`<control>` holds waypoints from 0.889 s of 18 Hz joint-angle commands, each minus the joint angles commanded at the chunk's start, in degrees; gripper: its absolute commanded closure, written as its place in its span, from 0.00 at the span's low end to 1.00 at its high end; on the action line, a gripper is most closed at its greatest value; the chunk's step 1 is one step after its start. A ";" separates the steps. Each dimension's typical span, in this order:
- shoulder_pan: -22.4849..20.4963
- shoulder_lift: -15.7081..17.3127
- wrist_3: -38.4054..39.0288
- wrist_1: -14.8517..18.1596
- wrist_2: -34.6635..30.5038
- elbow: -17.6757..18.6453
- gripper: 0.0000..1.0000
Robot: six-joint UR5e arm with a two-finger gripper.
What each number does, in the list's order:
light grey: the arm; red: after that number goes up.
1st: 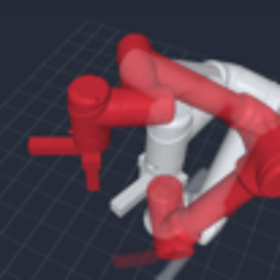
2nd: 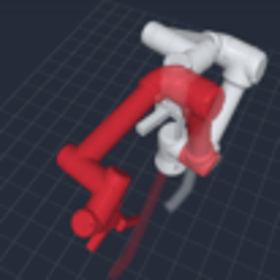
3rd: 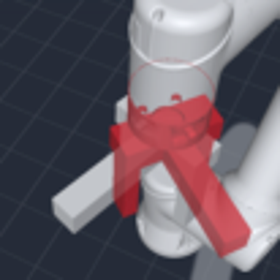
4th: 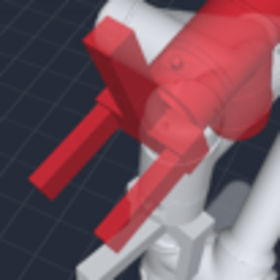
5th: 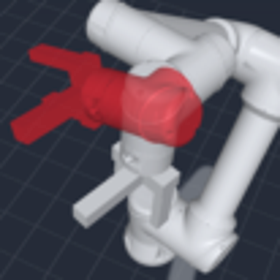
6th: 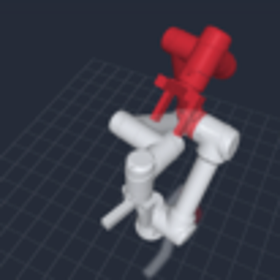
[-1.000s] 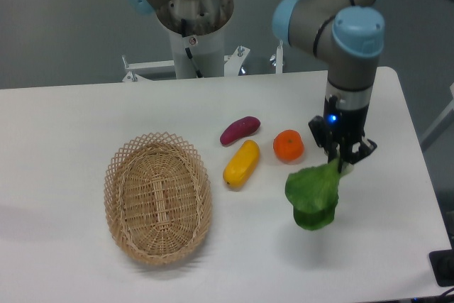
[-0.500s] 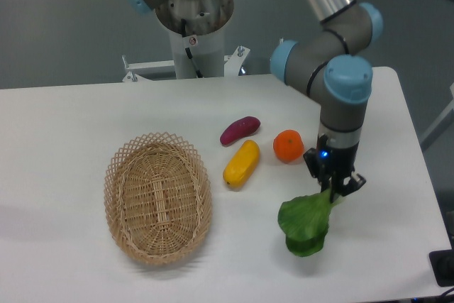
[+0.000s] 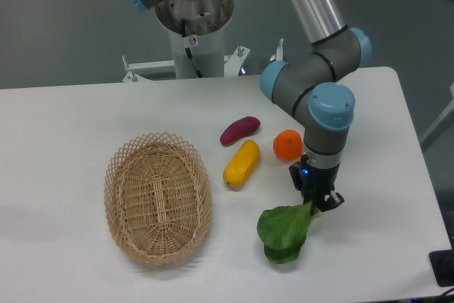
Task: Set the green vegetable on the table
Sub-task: 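Open the gripper to release the bok choy onto the table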
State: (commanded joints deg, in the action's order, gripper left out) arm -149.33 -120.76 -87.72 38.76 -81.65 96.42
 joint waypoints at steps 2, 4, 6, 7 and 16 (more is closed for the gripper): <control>0.00 -0.09 0.18 0.09 0.00 -0.26 0.27; 0.00 0.00 0.26 0.09 -0.09 -0.35 0.07; 0.00 0.26 1.92 0.00 -0.09 -0.35 0.01; 0.00 0.53 5.59 -0.17 -0.09 -0.44 0.00; 0.09 2.98 16.08 -0.09 0.00 -3.69 0.00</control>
State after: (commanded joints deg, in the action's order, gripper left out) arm -149.24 -117.78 -71.63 38.67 -81.65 92.72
